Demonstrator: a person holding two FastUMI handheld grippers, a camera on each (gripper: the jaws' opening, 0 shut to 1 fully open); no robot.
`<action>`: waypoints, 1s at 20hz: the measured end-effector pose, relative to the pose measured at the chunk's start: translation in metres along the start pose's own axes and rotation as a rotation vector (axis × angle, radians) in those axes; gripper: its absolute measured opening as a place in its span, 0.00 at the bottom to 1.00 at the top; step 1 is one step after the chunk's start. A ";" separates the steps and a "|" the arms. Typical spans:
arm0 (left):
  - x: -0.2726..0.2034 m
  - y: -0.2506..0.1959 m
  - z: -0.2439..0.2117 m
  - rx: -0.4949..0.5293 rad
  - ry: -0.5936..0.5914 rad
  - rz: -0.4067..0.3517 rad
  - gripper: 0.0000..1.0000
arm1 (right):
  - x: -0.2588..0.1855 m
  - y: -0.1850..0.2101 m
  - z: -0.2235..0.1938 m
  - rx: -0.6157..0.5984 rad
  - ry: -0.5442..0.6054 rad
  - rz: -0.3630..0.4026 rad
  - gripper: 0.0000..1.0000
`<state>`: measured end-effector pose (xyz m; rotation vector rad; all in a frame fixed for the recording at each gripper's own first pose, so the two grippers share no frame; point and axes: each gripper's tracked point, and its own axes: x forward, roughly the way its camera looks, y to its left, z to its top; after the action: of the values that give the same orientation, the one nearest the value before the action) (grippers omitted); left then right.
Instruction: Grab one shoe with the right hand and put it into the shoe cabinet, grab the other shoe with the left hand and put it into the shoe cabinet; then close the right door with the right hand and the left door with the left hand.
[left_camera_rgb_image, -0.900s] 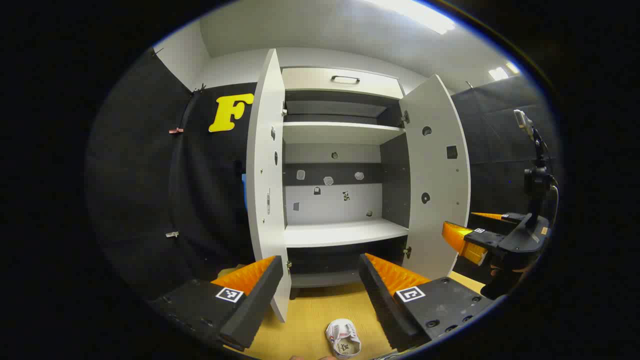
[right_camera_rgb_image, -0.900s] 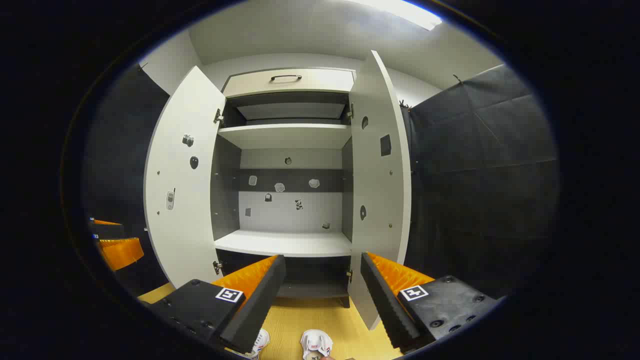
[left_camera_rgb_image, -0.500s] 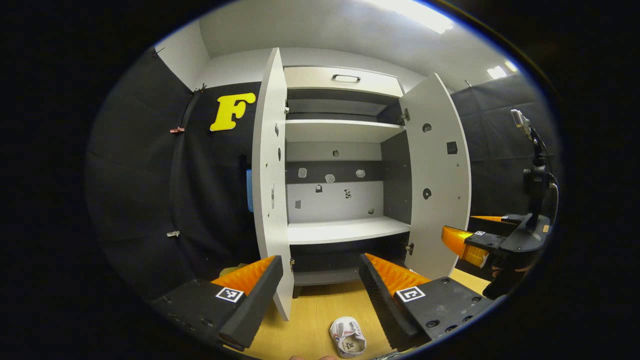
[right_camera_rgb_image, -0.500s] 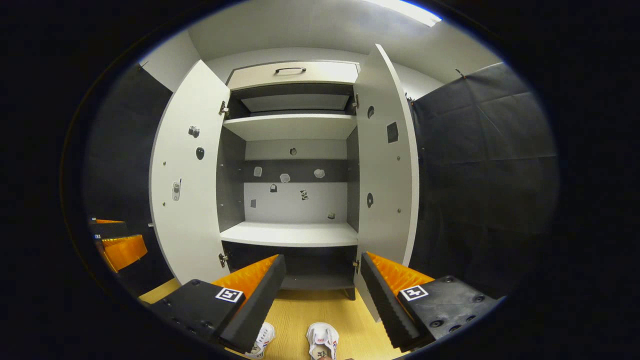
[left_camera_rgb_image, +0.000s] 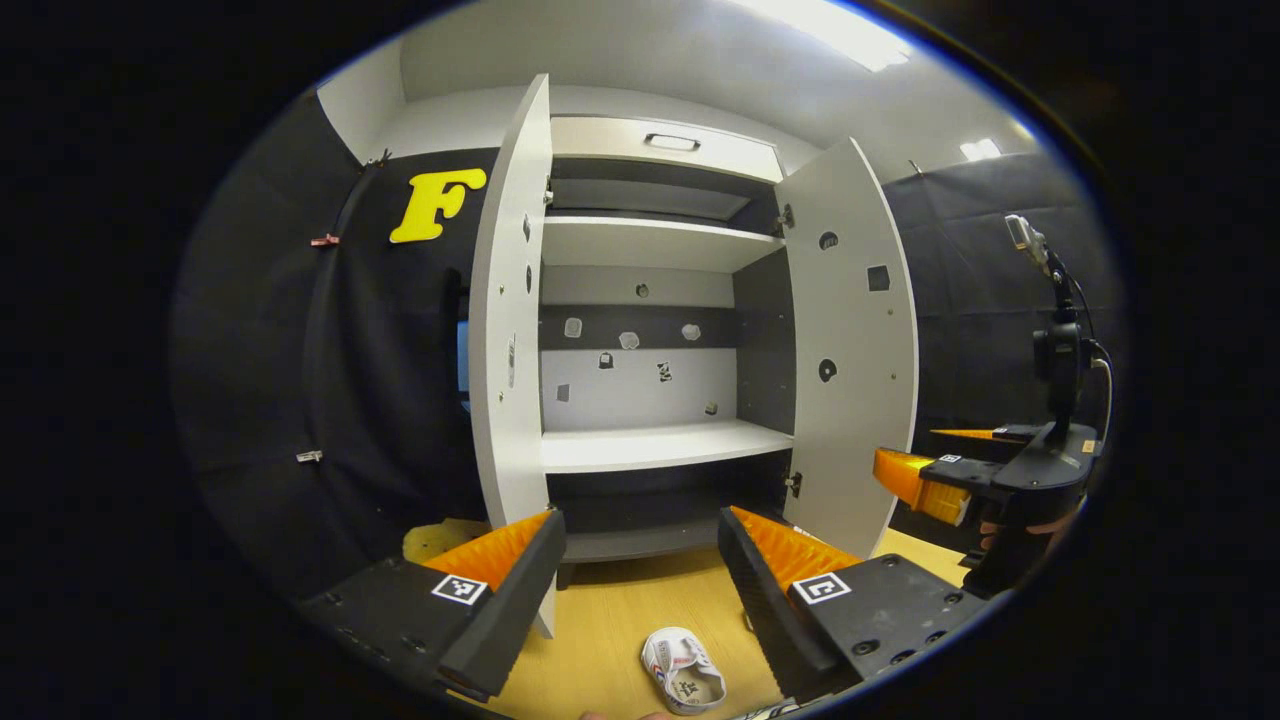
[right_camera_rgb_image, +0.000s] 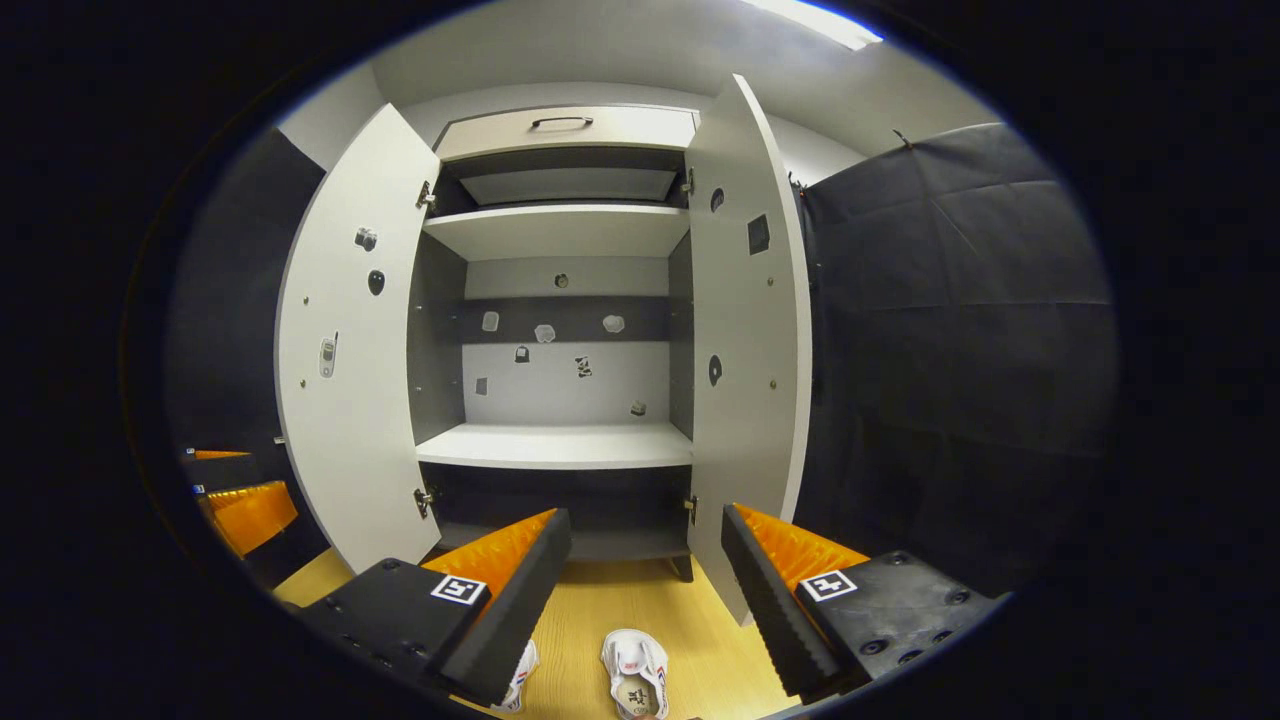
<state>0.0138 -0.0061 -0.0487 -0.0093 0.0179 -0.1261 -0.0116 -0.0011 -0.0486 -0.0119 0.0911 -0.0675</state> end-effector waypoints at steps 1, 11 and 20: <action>0.002 0.000 -0.001 -0.001 0.003 -0.003 0.95 | 0.001 0.002 -0.003 -0.008 0.008 0.002 0.98; 0.009 0.013 -0.028 -0.043 0.060 -0.005 0.95 | 0.012 0.035 -0.099 -0.045 0.228 0.096 0.98; 0.019 0.013 -0.051 -0.044 0.138 0.018 0.95 | 0.001 0.050 -0.238 0.014 0.563 0.189 0.98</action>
<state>0.0328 0.0037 -0.1005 -0.0447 0.1585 -0.1082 -0.0287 0.0461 -0.2866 0.0305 0.6535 0.1196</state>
